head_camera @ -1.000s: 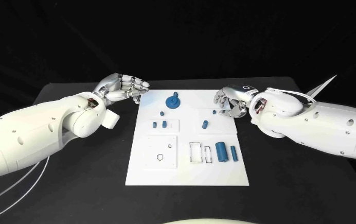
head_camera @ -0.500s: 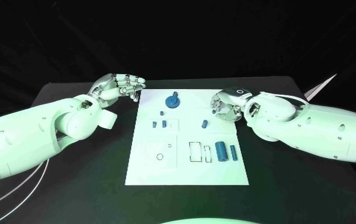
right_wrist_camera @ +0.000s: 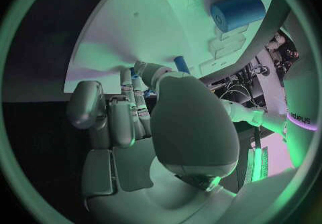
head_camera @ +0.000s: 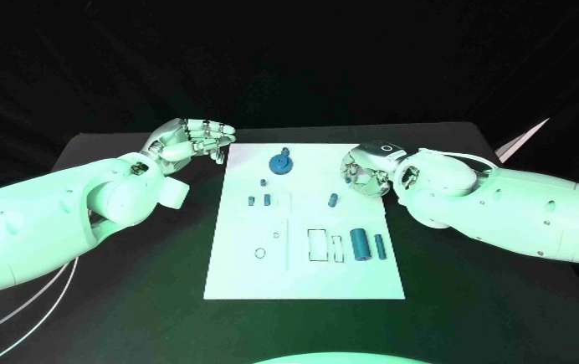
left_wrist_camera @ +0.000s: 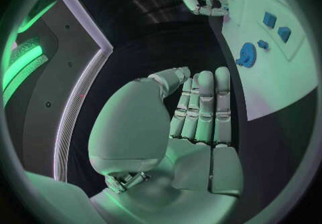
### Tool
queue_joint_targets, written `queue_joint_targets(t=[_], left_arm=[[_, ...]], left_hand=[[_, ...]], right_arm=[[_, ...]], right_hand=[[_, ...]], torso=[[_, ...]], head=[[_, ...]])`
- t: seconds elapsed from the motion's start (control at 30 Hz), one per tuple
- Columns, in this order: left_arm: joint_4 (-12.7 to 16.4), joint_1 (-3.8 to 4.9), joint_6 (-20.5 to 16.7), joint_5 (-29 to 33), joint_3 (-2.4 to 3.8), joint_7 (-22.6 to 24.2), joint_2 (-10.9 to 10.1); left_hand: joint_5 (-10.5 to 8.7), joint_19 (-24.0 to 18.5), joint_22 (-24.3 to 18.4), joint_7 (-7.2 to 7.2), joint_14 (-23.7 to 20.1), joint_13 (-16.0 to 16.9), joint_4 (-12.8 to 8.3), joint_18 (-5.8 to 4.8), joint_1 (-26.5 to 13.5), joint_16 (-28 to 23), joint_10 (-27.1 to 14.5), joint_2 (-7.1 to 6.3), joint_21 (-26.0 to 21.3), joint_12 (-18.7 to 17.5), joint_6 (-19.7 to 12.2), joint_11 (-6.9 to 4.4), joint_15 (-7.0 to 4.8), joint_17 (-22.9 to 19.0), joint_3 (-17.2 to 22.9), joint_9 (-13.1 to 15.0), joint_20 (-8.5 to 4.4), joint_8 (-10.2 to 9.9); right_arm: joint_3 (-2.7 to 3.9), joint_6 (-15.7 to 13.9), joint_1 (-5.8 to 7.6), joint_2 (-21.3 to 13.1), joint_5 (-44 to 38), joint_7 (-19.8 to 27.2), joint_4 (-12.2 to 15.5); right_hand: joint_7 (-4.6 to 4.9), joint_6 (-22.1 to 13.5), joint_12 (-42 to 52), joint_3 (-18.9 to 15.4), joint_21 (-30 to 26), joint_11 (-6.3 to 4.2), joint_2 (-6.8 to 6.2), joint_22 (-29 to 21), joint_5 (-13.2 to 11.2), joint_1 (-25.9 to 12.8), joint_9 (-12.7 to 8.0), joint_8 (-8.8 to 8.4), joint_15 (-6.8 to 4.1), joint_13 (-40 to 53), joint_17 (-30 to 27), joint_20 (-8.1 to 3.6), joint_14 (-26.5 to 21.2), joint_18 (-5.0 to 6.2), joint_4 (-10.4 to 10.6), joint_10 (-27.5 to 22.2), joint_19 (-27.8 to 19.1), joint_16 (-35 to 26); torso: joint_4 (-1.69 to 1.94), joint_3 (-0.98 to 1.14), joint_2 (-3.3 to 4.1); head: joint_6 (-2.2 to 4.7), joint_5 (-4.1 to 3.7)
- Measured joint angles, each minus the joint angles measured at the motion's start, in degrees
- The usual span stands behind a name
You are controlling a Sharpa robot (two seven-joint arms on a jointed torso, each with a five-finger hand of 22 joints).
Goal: Assemble the parts on the task board
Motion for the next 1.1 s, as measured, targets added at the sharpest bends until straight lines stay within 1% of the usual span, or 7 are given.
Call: queue_joint_targets(t=[0.03, 0.13, 0.2, 0.57, 0.63, 1.03, 1.1], left_arm=[[0.0, 0.0, 0.0, 0.0, 0.0, 0.0, 0.0], [0.1, 0.0, 0.0, 0.0, 0.0, -0.1, -0.1], [0.1, 0.0, 0.0, 0.0, 0.0, -0.1, -0.1], [0.6, 0.0, 0.0, 0.0, 0.0, -0.4, -0.5], [0.6, 0.0, 0.0, 0.0, 0.0, -0.5, -0.6], [0.7, 0.0, -0.1, -0.1, 0.0, -1.2, -0.9], [0.7, 0.0, -0.1, -0.1, 0.0, -1.3, -0.9]], left_hand=[[0.0, 0.0, 0.0, 0.0, 0.0, 0.0, 0.0, 0.0, 0.0, 0.0, 0.0, 0.0, 0.0, 0.0, 0.0, 0.0, 0.0, 0.0, 0.0, 0.0, 0.0, 0.0], [0.0, 0.0, 0.0, 0.0, 0.0, 0.0, 0.0, 0.0, 0.0, 0.0, 0.0, 0.0, 0.0, 0.0, 0.0, 0.0, 0.0, 0.0, 0.0, 0.0, 0.0, 0.0], [0.0, 0.0, 0.0, 0.0, 0.0, 0.0, 0.0, 0.0, 0.0, 0.0, 0.0, 0.0, 0.0, 0.0, 0.0, 0.0, 0.0, 0.0, 0.0, 0.0, 0.0, 0.0], [0.0, 0.0, -0.1, 0.0, 0.0, 0.0, 0.0, 0.0, 0.0, 0.0, 0.0, 0.0, 0.0, 0.0, 0.0, 0.0, 0.0, 0.0, 0.0, 0.0, -0.01, 0.0], [0.0, 0.0, -0.1, 0.01, 0.0, 0.0, 0.0, 0.0, 0.0, 0.0, 0.0, 0.0, 0.0, 0.0, 0.0, 0.01, 0.0, 0.0, 0.0, 0.0, -0.01, 0.0], [0.0, 0.0, -0.3, 0.3, 0.0, 0.0, 0.0, 0.0, 0.0, 0.0, -0.3, 0.0, 0.0, 0.0, -0.3, 0.3, 0.0, -0.1, 0.0, 0.0, -0.01, 0.0], [0.0, 0.0, -0.3, 0.31, 0.0, 0.0, 0.0, 0.0, 0.0, 0.0, -0.3, 0.0, 0.0, 0.0, -0.3, 0.3, 0.0, -0.1, 0.0, 0.0, -0.01, 0.0]], right_arm=[[0.01, 0.0, -0.01, 0.1, 0.0, 0.0, -0.1], [0.07, 0.1, -0.03, 0.4, -0.2, -0.2, -0.3], [0.18, 0.6, -0.03, 0.6, -0.5, -0.7, -0.4], [0.67, 1.6, -0.39, 1.7, -2.8, -3.4, -0.8], [0.71, 1.6, -0.46, 1.7, -3.1, -3.6, -0.7], [0.76, 1.4, -0.66, 1.7, -3.7, -4.5, -0.1], [0.78, 1.6, -0.66, 1.8, -3.8, -4.7, -0.1]], right_hand=[[-0.12, 0.2, 0.0, 0.0, 0.0, 0.11, 0.83, 0.0, 0.0, -0.8, 0.0, 0.0, 0.0, 0.1, 0.0, -0.01, 0.0, 0.0, 0.0, 0.1, 0.0, 0.0], [-0.17, 1.1, 0.0, 0.8, 0.0, 0.2, 1.02, 0.0, 0.0, -1.0, 0.1, 0.0, 0.0, 0.2, 0.0, -0.01, 0.0, 0.0, -0.8, 0.6, 0.0, 0.2], [-0.21, 1.4, 0.0, 0.8, 0.7, 0.05, 1.9, 0.0, 0.0, -0.1, 0.2, 0.01, -0.01, 0.6, 0.0, -0.01, 0.0, 0.0, -0.8, 1.0, 0.0, 0.2], [-0.01, 2.3, 0.0, 1.9, 0.6, -0.09, 1.9, 0.0, 0.0, -0.1, 0.5, 0.01, 0.01, 4.3, 0.0, 0.01, 0.0, 0.0, -1.9, 1.1, 0.0, 0.4], [-0.01, 2.3, 0.1, 2.5, 0.6, 0.26, 1.23, 0.0, 0.0, -0.8, 0.5, 0.01, 0.01, 4.3, 0.0, 0.01, 0.0, 0.0, -2.5, 1.5, 0.0, 0.4], [0.0, 2.3, 0.1, 2.8, 0.6, 0.29, 1.65, 0.0, 0.0, -1.2, 0.5, 0.0, 0.02, 4.3, 0.0, 0.03, 0.0, 0.0, -2.8, 1.5, 0.0, 0.4], [0.01, 2.4, 0.1, 2.8, 0.6, 0.3, 1.82, 0.0, 1.1, -1.4, 0.5, 0.0, 0.02, 4.3, 0.0, 0.42, 0.0, 0.0, -2.9, 1.5, 0.4, 0.4]], torso=[[-0.01, 0.0, 0.0], [-0.02, 0.0, 0.0], [-0.02, -0.01, 0.0], [0.04, -0.03, -0.01], [0.05, -0.02, 0.0], [-0.09, 0.04, 0.0], [-0.09, 0.04, -0.02]], head=[[-0.02, 0.0], [-0.06, 0.0], [-0.09, 0.0], [-0.35, -0.26], [-0.42, -0.26], [-0.58, -0.19], [-0.61, -0.26]])
